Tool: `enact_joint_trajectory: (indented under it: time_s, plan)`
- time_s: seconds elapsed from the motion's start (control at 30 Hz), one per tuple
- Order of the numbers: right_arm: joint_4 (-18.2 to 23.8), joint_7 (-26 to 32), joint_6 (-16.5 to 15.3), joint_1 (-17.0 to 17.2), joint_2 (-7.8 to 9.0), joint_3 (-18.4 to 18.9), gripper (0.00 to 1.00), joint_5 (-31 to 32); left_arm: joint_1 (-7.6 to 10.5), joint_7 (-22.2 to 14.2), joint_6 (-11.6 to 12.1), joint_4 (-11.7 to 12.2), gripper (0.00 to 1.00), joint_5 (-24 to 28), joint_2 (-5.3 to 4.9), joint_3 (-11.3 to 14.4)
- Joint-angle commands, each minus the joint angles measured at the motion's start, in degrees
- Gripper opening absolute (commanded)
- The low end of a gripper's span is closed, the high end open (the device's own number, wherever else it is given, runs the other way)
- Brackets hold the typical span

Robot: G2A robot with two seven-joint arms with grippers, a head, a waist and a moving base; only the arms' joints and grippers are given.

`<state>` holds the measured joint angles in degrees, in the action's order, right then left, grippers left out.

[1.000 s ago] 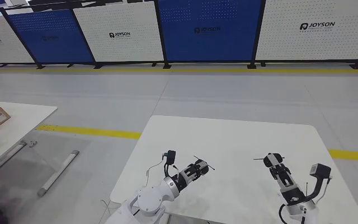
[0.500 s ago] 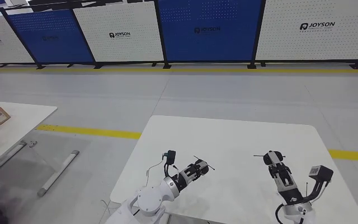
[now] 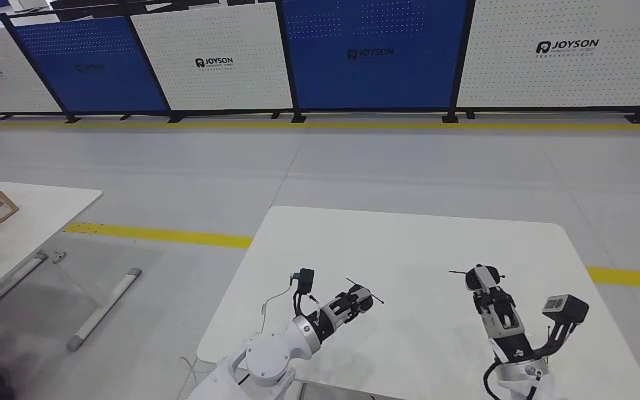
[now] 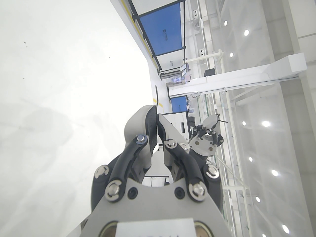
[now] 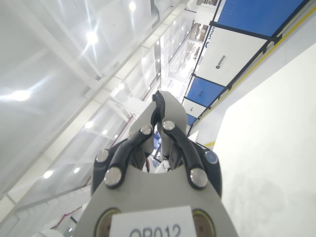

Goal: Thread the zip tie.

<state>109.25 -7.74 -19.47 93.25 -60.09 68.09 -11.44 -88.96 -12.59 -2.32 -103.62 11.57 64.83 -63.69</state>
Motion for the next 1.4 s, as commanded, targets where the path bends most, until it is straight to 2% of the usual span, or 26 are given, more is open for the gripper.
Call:
enact_joint_trajectory:
  time_s: [0.0, 0.13, 0.33, 0.4, 0.5, 0.8, 0.93, 1.0, 1.13, 1.23, 1.27, 1.37]
  plan:
    - [-1.1, -0.9, 0.7, 0.0, -0.07, 0.5, 0.00, 1.9, 0.00, 0.0, 0.0, 0.0, 0.00, 0.0, 0.00, 0.0]
    - [-3.8, -1.0, 1.6, 0.9, -0.24, 0.9, 0.00, 6.7, 0.00, 0.0, 0.0, 0.0, 0.00, 0.0, 0.00, 0.0]
    - [-5.3, 0.3, 3.7, 2.3, -0.18, 2.6, 0.00, 13.9, 0.00, 0.0, 0.0, 0.0, 0.00, 0.0, 0.00, 0.0]
    - [-5.1, 1.1, 3.3, 2.9, -0.10, 3.9, 0.00, 13.7, 0.00, 0.0, 0.0, 0.0, 0.00, 0.0, 0.00, 0.0]
    - [-4.3, 3.8, 1.8, 3.7, -0.03, 5.7, 0.00, 9.1, 0.00, 0.0, 0.0, 0.0, 0.00, 0.0, 0.00, 0.0]
    - [-4.3, 3.8, 1.8, 3.7, -0.03, 5.7, 0.00, 9.1, 0.00, 0.0, 0.0, 0.0, 0.00, 0.0, 0.00, 0.0]
    - [-3.9, 5.9, 8.5, 3.5, -0.03, 6.4, 0.00, 11.3, 0.00, 0.0, 0.0, 0.0, 0.00, 0.0, 0.00, 0.0]
    - [-3.2, 7.0, 10.2, 3.9, -0.03, 6.8, 0.00, 11.5, 0.24, 0.9, 0.1, 0.0, 0.00, -1.3, 0.09, 0.5]
    - [-1.7, 10.7, 12.9, 5.4, 0.23, 8.3, 0.00, 14.2, 1.25, 6.3, 0.1, -0.5, 0.00, -6.2, 0.75, 3.7]
    - [-0.6, 12.5, 13.2, 6.5, 0.30, 8.9, 0.00, 14.8, 2.63, 9.9, -0.9, -0.4, 0.00, -10.4, 1.22, 5.7]
    - [-0.2, 14.0, 12.3, 6.9, 0.29, 9.1, 0.00, 13.3, 3.15, 11.2, -1.2, -0.4, 0.00, -11.6, 1.48, 6.6]
    - [-0.2, 14.9, 11.7, 7.0, 0.28, 9.3, 0.00, 11.9, 4.06, 12.7, -1.9, -0.2, 0.00, -13.1, 1.88, 8.1]
